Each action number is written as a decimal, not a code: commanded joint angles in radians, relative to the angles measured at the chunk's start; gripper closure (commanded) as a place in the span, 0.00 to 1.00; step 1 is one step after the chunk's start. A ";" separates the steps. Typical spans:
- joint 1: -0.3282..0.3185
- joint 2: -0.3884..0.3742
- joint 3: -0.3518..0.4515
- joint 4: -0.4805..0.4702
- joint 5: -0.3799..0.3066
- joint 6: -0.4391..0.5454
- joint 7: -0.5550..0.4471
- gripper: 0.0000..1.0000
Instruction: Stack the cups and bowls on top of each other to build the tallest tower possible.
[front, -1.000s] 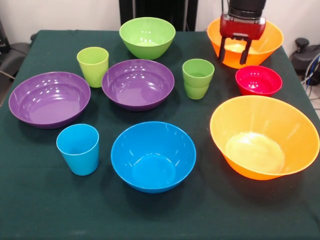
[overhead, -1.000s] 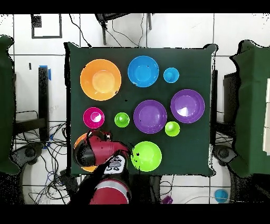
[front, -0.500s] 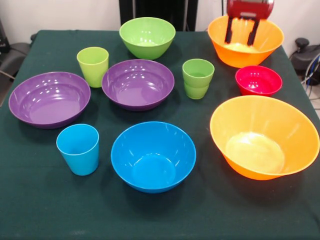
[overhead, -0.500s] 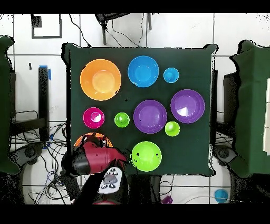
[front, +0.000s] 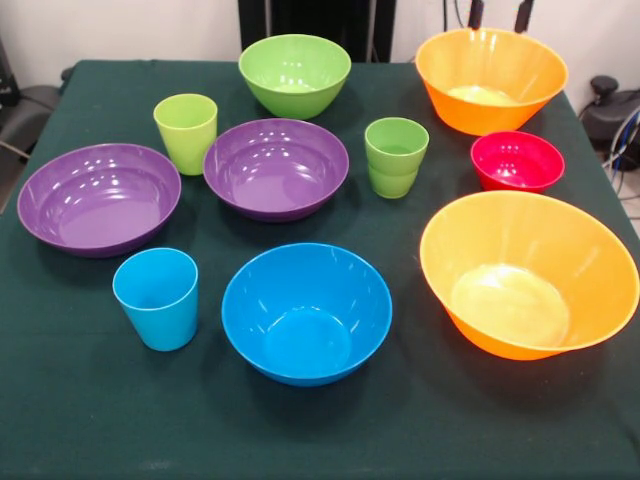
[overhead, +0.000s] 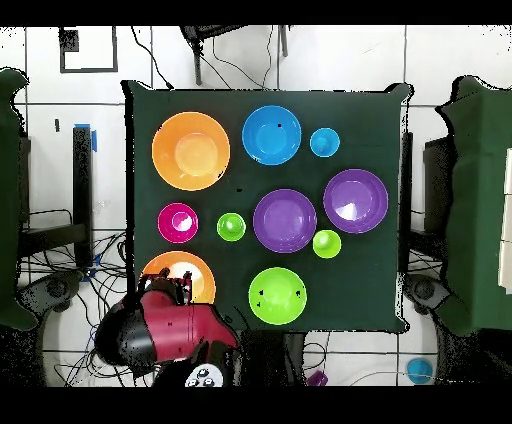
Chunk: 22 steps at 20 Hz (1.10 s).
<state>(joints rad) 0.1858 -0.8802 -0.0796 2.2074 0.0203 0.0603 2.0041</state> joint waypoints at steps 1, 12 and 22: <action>0.023 -0.030 0.106 0.146 0.000 0.015 0.177 0.00; -0.030 0.059 0.076 0.158 -0.099 -0.106 0.107 0.00; -0.236 0.157 0.046 0.129 -0.341 -0.192 0.015 0.00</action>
<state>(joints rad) 0.0125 -0.8326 -0.0653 2.3201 -0.2039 -0.0745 2.0041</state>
